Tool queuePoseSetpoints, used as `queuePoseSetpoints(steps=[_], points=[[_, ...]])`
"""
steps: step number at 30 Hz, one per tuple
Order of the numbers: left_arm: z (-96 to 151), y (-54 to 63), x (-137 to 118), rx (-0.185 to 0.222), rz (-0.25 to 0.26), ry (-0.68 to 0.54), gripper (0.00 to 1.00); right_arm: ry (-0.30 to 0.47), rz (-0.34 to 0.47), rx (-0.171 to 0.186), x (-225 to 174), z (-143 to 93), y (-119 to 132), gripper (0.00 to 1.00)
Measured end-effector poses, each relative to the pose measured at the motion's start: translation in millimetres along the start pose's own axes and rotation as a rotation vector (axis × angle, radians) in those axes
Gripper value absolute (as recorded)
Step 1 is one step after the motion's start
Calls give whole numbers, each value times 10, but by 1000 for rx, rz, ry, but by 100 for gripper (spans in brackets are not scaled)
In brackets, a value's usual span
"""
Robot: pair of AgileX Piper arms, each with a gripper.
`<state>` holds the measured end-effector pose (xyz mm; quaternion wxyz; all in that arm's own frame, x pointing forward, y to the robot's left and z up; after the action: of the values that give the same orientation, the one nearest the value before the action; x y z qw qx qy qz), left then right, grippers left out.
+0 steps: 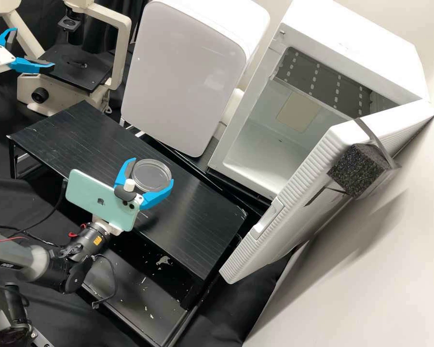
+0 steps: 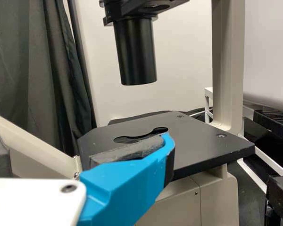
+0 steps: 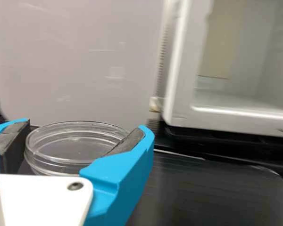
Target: Take the petri dish out of the incubator
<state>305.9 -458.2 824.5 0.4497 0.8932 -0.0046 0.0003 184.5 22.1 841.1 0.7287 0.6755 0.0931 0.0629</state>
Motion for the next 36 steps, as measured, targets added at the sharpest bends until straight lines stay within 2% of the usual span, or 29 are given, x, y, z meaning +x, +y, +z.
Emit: queuePoseSetpoints(steps=[3, 11, 15, 18, 19, 32, 36], points=[[0, 0, 0, 0, 0, 0, 100, 13, -30, -17, 29, -14, -63, 0], [0, 0, 0, 0, 0, 0, 100, -13, -85, 7, 116, 49, -216, 0], [0, 0, 0, 0, 0, 0, 100, -27, -118, -5, 150, 85, -297, 0], [0, 0, 0, 0, 0, 0, 100, -26, -119, -1, 166, 95, -322, 0], [0, 0, 0, 0, 0, 0, 100, -23, -118, -2, 168, 98, -325, 100], [0, 0, 0, 0, 0, 0, 100, -30, -108, -1, 164, 116, -309, 100], [0, 0, 0, 0, 0, 0, 100, -32, -95, -10, 152, 112, -277, 100]])
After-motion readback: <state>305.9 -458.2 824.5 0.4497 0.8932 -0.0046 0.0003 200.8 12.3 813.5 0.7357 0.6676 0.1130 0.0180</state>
